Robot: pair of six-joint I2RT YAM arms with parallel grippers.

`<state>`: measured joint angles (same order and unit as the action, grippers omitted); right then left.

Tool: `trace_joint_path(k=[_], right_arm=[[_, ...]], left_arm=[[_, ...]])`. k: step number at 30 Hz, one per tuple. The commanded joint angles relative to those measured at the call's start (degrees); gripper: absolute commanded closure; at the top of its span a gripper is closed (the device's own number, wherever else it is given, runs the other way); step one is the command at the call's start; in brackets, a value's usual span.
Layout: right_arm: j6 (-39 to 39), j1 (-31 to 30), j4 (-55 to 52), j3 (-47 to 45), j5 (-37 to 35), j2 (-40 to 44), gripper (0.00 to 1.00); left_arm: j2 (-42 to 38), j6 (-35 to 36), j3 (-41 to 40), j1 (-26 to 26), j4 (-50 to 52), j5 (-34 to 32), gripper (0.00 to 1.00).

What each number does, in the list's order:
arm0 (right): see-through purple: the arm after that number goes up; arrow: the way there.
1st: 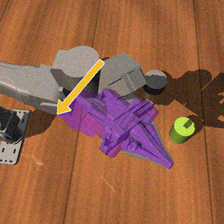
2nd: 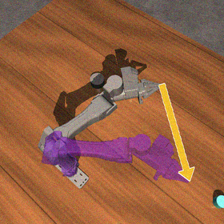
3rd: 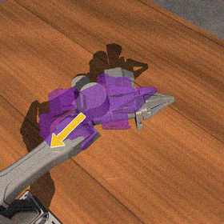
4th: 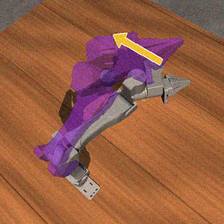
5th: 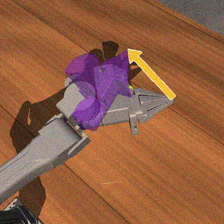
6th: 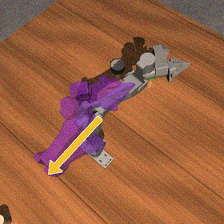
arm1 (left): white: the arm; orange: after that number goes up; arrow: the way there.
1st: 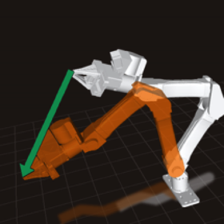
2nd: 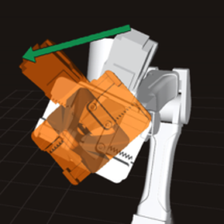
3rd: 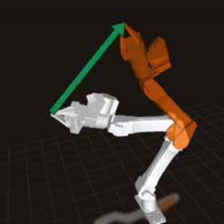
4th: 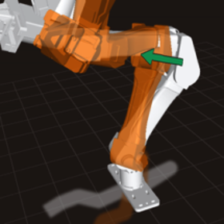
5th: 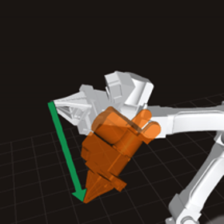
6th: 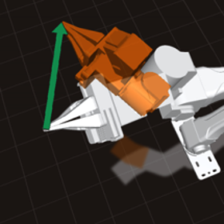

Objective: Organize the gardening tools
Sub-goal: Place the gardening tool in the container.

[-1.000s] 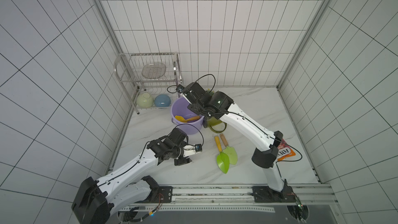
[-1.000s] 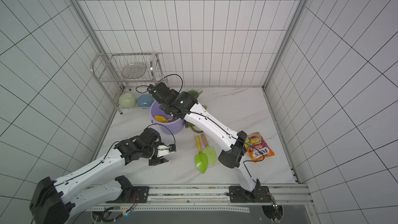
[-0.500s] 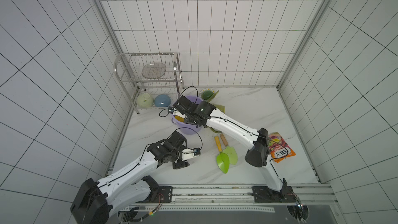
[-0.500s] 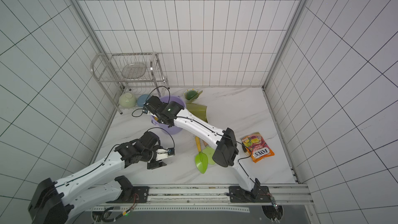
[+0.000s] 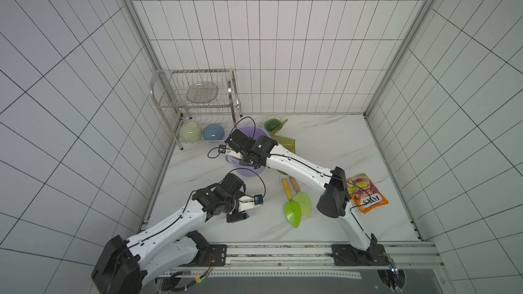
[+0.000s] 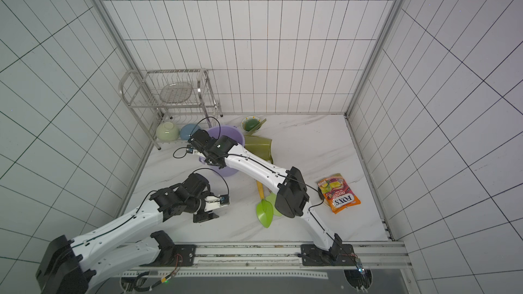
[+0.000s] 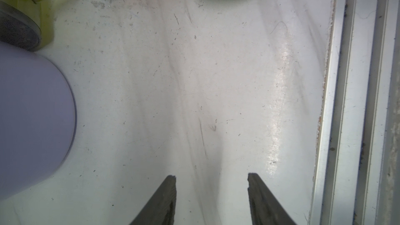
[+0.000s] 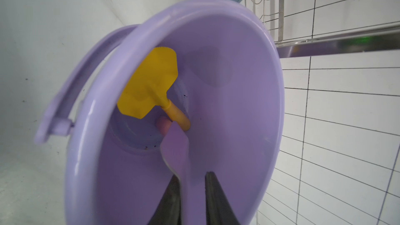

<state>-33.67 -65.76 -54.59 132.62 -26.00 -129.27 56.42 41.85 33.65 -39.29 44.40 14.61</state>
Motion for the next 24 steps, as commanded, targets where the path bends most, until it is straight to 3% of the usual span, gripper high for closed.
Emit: trace_joint_path(k=[1,14,24], right_arm=[[1.18,-0.51,0.07,1.07,0.8,0.16,0.7],[7.74,-0.52,-2.74,0.39,5.08,7.34,0.45],[22.81,1.26,-2.67,-9.43,10.91,19.72,0.38]], left_arm=[[-0.77,0.15,-0.25,-0.09,-0.99,-0.02,0.45],[-0.29,1.64,1.32,-0.11,-0.59,0.24,0.45],[1.21,7.2,4.85,-0.64,-0.02,-0.08,0.46]])
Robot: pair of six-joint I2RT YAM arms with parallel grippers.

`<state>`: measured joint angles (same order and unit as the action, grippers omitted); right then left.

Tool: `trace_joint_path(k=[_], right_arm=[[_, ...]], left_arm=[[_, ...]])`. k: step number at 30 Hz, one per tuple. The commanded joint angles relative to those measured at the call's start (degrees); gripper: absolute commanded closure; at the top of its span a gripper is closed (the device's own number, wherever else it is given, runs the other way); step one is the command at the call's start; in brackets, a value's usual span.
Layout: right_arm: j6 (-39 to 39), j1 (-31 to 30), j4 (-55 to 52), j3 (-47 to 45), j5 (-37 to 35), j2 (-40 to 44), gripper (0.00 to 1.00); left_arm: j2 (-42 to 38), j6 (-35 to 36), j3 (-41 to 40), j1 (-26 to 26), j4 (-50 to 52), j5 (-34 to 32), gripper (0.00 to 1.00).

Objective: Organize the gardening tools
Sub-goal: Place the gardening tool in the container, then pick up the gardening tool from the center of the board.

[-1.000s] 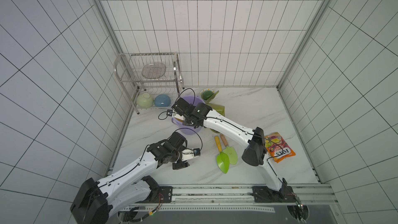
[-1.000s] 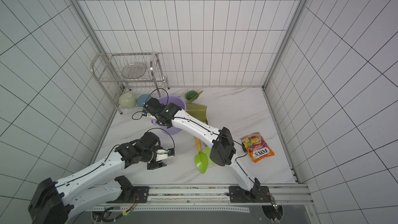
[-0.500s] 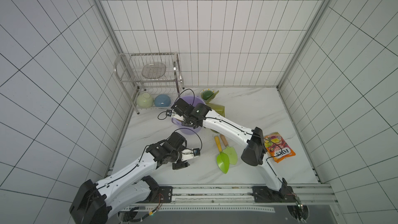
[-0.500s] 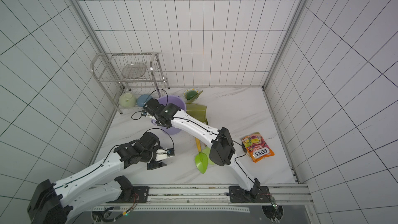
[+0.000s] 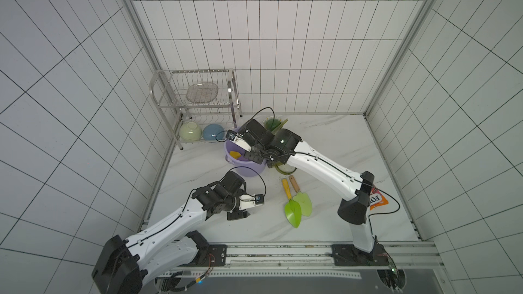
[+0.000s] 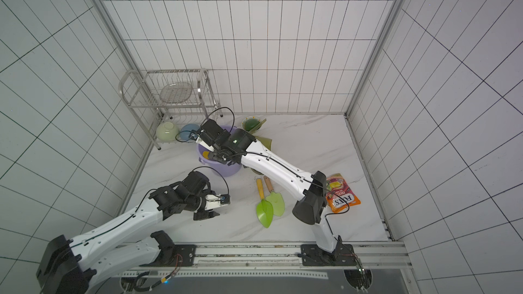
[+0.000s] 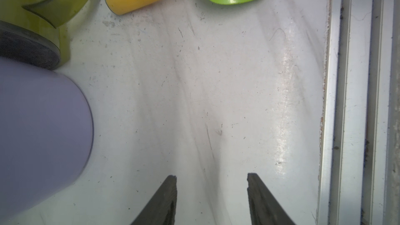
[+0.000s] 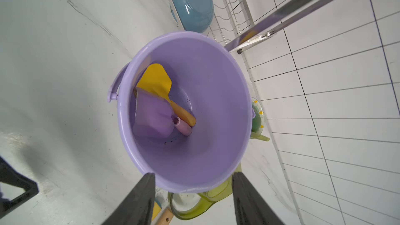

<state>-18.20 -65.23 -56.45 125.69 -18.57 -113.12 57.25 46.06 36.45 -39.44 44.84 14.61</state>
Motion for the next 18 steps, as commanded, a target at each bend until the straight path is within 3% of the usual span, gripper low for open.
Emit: trace_joint_path(k=[1,9,13,18], right_arm=[[9.16,1.11,-0.59,-4.28,4.89,5.16,0.38],[27.06,5.37,1.06,-16.67,9.84,16.33,0.32],[35.34,8.47,4.51,-27.52,14.16,22.81,0.3],[43.05,10.75,8.27,-39.89,14.23,30.29,0.3]], left_arm=[[0.59,3.91,2.29,-0.57,-0.55,-0.23,0.46],[3.2,10.55,4.3,-1.39,-2.7,-2.02,0.47],[4.45,12.59,5.41,-2.06,-3.09,-2.58,0.47],[4.81,12.78,6.11,-2.81,-3.09,-2.43,0.47]])
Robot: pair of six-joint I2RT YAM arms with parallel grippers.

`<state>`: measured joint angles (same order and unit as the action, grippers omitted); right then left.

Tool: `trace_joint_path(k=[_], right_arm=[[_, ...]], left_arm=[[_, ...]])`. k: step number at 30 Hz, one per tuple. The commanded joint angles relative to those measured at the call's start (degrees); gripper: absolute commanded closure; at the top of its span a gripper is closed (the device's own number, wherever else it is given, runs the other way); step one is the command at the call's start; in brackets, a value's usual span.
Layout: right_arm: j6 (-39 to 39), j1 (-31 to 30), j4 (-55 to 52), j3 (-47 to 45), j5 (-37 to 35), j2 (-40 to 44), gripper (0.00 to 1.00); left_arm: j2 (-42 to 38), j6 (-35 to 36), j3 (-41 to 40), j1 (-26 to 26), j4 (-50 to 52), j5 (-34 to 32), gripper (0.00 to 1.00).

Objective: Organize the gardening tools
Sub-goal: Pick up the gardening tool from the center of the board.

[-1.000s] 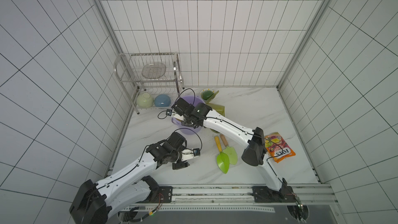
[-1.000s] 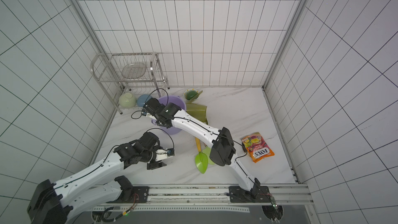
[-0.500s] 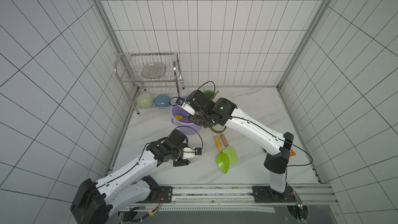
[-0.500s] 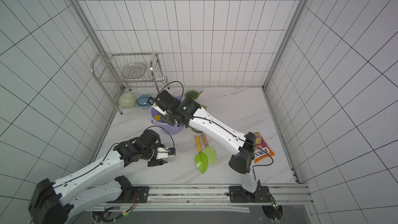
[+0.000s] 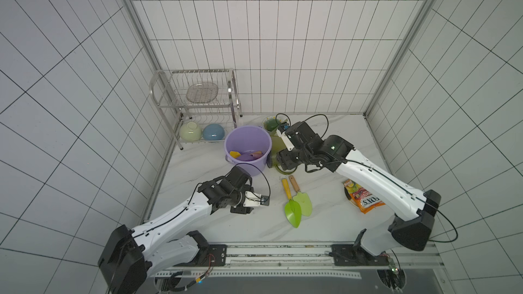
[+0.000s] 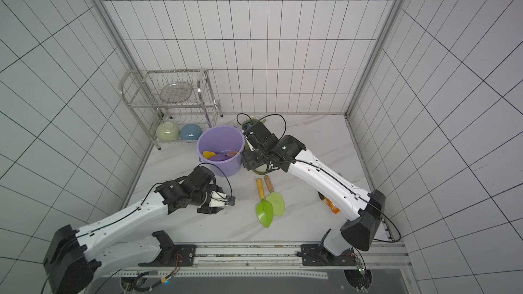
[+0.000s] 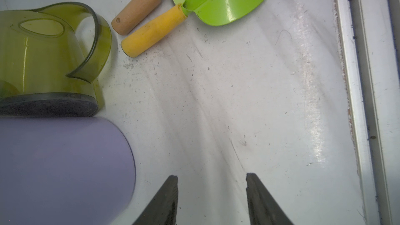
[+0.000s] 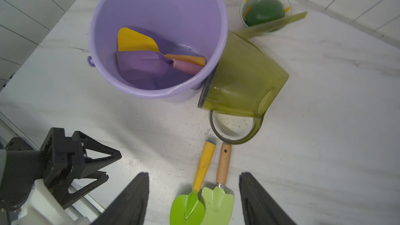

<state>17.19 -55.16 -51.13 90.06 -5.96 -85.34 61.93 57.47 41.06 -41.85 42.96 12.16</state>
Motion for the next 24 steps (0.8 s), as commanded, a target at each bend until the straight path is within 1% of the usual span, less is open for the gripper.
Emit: trace_joint_path(k=[1,6,11,16,20,24], right_arm=[[8.87,0.81,3.43,-5.57,1.42,3.48,0.3],[12.72,0.86,7.43,-16.07,4.16,6.08,0.32],[13.65,0.66,12.44,-23.49,7.06,5.63,0.33],[13.35,0.49,15.83,-27.7,7.03,2.03,0.34],[12.71,0.49,18.93,-30.04,6.68,-1.28,0.37],[12.43,0.51,21.72,-30.9,7.21,-5.43,0.39]], left_arm=[[0.12,1.29,1.48,-0.5,-1.21,0.12,0.48],[-0.05,0.68,1.32,-0.78,-0.96,0.18,0.48],[-0.39,-0.13,1.05,-0.83,-0.76,0.02,0.48],[-0.92,-0.98,0.42,-0.87,-0.77,0.16,0.48],[-1.71,-1.46,-0.12,-0.85,-0.69,-0.21,0.48],[-2.23,-1.83,-0.55,-0.87,-0.68,-0.55,0.48]])
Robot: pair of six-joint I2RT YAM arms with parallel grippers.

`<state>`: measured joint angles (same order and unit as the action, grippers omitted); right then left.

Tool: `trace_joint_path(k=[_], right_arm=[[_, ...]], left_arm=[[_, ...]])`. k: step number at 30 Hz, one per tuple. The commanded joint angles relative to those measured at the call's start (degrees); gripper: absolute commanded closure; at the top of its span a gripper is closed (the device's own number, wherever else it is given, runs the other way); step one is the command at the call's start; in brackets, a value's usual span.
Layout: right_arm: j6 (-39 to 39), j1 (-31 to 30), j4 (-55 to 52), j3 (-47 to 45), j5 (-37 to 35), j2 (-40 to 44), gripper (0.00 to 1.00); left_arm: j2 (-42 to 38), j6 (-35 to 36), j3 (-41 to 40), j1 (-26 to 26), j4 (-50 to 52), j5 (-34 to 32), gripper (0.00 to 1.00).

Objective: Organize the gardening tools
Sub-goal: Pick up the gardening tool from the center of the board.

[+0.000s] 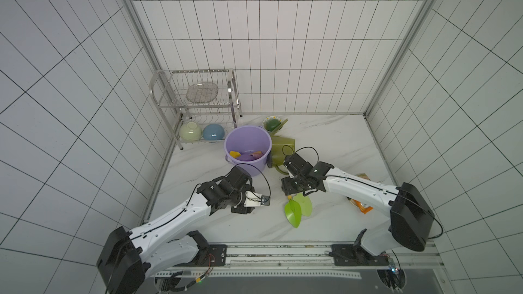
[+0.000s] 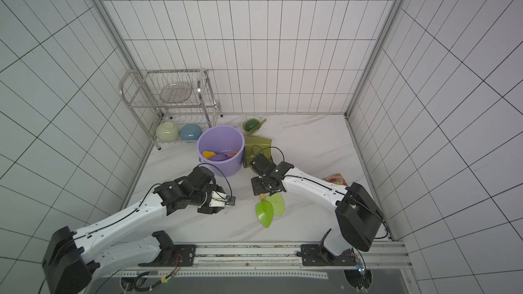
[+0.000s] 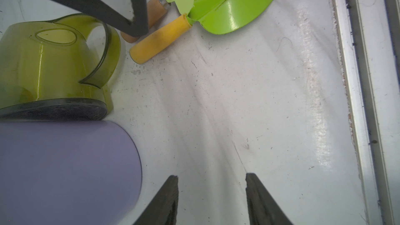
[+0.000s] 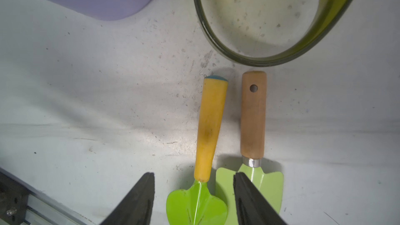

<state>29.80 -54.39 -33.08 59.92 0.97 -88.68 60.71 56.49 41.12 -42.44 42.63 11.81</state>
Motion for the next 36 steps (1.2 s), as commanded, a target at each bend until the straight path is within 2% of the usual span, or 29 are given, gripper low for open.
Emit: trace_joint_path(k=[1,10,14,21,28,32,36], right_arm=[[-0.11,-0.27,3.97,-0.78,0.26,-3.31,0.39],[0.08,-0.22,6.78,-0.79,-0.81,-11.27,0.45],[0.17,-0.23,7.0,-1.04,-1.47,-12.47,0.53],[0.17,-0.23,6.9,-1.43,-2.09,-12.01,0.7],[-1.14,-0.24,4.57,-0.75,-1.8,-8.8,0.78],[-3.43,0.59,2.59,-0.32,2.21,-5.27,0.8],[-5.47,2.94,1.83,-1.17,13.66,-0.62,0.83]], left_arm=[[-1.03,-0.92,-0.8,-0.28,-0.33,-0.28,0.48],[-1.9,-1.46,-1.87,-0.28,-0.49,-0.78,0.48],[-2.08,-1.64,-2.18,-0.28,-0.53,-0.97,0.48],[-2.24,-1.82,-2.53,-0.24,-0.8,-1.36,0.48],[-2.76,-1.57,-2.47,-0.19,-0.69,-2.74,0.48],[-3.33,-1.4,-2.29,-0.08,-0.81,-3.81,0.48],[-4.17,-0.98,-1.76,0.24,-0.59,-4.32,0.48]])
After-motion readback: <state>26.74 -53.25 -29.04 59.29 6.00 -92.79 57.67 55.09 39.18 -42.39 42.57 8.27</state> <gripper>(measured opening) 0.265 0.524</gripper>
